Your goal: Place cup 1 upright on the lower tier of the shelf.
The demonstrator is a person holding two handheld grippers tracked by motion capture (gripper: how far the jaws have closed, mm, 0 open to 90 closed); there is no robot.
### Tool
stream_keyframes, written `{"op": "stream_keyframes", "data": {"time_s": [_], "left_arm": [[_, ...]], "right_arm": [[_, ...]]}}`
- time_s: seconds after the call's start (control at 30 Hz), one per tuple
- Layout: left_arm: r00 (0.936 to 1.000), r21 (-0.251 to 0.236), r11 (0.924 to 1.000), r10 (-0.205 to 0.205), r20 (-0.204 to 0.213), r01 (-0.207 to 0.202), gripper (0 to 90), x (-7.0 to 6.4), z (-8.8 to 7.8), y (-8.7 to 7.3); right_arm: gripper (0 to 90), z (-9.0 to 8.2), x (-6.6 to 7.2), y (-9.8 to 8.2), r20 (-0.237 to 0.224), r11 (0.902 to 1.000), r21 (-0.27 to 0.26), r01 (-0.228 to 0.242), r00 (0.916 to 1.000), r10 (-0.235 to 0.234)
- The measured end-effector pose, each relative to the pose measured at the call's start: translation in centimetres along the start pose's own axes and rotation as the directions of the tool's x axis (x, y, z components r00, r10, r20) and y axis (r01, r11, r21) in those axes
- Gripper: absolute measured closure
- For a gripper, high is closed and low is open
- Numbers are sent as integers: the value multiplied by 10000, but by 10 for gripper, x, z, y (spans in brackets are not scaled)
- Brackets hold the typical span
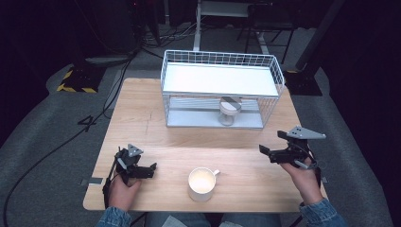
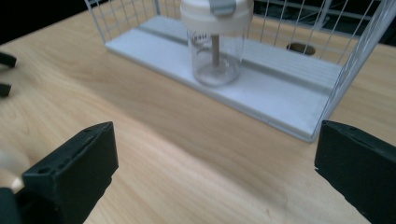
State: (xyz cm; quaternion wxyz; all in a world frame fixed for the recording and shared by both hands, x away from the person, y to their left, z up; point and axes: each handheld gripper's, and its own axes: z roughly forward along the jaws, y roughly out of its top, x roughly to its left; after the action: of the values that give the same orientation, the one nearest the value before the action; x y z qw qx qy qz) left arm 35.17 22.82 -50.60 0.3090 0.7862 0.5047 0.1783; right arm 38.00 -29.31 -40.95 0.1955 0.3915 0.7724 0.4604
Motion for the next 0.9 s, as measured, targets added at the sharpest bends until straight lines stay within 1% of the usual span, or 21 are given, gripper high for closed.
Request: {"op": "stream_keyframes", "data": {"time_s": [0.07,0.1,0.13,0.3,0.33,0.37,0.43,0.47,0.57,0.67,0.73,0.8,0.9], "left_arm": [[10000,2,10000,2,0,-2,7,0,0,0],[10000,0,10000,-1,0,1,7,0,0,0],[10000,1,10000,1,1,-1,7,0,0,0],[10000,-2,10000,2,-1,-2,7,0,0,0],[10000,-2,10000,1,0,-1,8,0,0,0],[10000,-2,10000,1,0,-1,7,0,0,0],[10000,-2,10000,-1,-5,1,8,0,0,0],[10000,-1,10000,0,-12,0,8,0,0,0],[10000,-3,10000,-3,-11,3,8,0,0,0],[10000,4,10000,5,-11,-5,8,0,0,0],[10000,-2,10000,-1,-14,1,8,0,0,0],[10000,-1,10000,-6,-11,6,8,0,0,0],[10000,-1,10000,-5,-8,5,8,0,0,0]], "right_arm": [[0,-2,-2,-5,-4,9993,358,88,10000,-88],[0,-4,-4,-9,55,9991,418,76,10000,-78],[0,-5,-5,-11,45,9991,424,-49,10000,47],[0,-8,-7,-19,63,9984,534,-171,9998,168],[0,-10,-8,-23,35,9980,636,4,10000,-6],[0,-10,-8,-23,35,9980,636,4,10000,-6],[0,-11,-11,-27,22,9966,811,165,9999,-168],[0,-11,-11,-29,21,9961,869,167,9999,-169],[0,-11,-13,-37,96,9960,895,-22,10000,14],[0,-10,-14,-44,95,9954,952,-99,9999,90],[0,-8,-16,-50,171,9940,1088,-147,9998,129],[0,-7,-17,-55,201,9908,1344,-158,9997,133],[0,-7,-18,-59,288,9902,1383,-170,9995,131]]}}
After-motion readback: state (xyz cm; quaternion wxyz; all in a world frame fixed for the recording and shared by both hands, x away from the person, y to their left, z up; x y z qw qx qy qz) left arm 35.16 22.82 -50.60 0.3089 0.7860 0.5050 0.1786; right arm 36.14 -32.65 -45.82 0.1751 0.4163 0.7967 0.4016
